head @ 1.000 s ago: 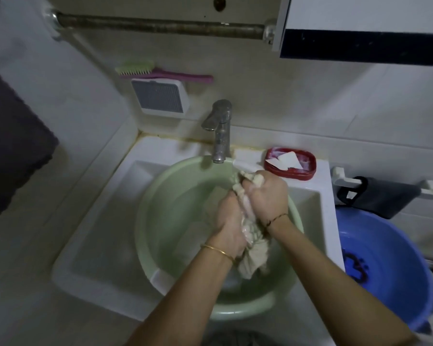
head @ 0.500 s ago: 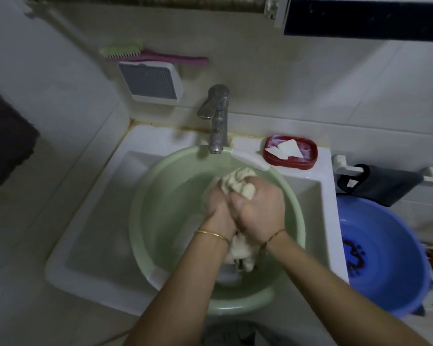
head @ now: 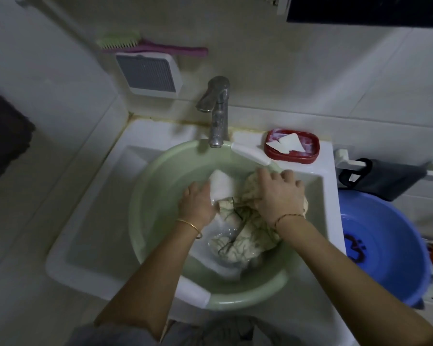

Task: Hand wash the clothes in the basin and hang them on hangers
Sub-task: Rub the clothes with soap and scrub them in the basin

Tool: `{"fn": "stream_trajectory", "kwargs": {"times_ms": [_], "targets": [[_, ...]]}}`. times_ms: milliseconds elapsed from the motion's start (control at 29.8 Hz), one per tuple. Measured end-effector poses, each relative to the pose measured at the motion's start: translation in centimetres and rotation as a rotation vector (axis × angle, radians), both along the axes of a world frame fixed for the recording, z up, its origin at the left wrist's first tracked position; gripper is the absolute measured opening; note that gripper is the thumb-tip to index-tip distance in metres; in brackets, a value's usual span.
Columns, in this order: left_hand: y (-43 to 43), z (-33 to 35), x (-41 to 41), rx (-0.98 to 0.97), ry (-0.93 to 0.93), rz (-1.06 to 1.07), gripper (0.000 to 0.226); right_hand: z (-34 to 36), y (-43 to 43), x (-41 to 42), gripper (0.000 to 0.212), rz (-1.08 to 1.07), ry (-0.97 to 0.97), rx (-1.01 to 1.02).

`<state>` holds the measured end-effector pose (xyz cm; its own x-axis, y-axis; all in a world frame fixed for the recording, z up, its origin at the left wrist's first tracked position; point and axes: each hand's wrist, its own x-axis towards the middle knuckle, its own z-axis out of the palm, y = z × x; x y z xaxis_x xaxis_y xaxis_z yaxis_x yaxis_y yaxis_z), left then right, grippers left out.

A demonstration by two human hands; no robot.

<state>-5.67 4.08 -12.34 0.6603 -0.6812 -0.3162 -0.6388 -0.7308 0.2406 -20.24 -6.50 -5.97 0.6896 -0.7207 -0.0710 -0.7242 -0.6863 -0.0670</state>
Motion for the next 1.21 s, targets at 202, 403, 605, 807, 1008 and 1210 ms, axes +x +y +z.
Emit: {"fn": "stream_trajectory", "kwargs": {"times_ms": [202, 403, 605, 807, 1008, 1210], "targets": [[0.5, -1.9, 0.5, 0.073, 0.201, -0.062, 0.071, -3.9, 2.6, 0.1, 0.079, 0.267, 0.419, 0.281], [1.7, 2.8, 3.7, -0.179, 0.140, -0.085, 0.030, -7.6, 4.0, 0.9, 0.083, 0.408, 0.698, -0.006], [2.5, 10.6, 3.2, -0.471, 0.229, -0.103, 0.017, -5.8, 2.7, 2.5, 0.064, 0.387, 0.741, 0.128], [3.1, 15.2, 2.2, -0.660, 0.605, -0.115, 0.018, -3.7, 0.2, 2.4, 0.048, 0.104, -0.051, 0.555], [2.2, 15.8, 0.2, -1.011, 1.127, -0.002, 0.015, -0.6, -0.5, 1.2, 0.051, 0.070, -0.557, 1.155], [2.7, 13.5, 0.6, -1.035, 1.136, 0.225, 0.029, 1.4, -0.8, -0.4, 0.019, -0.223, -0.930, 1.554]]}}
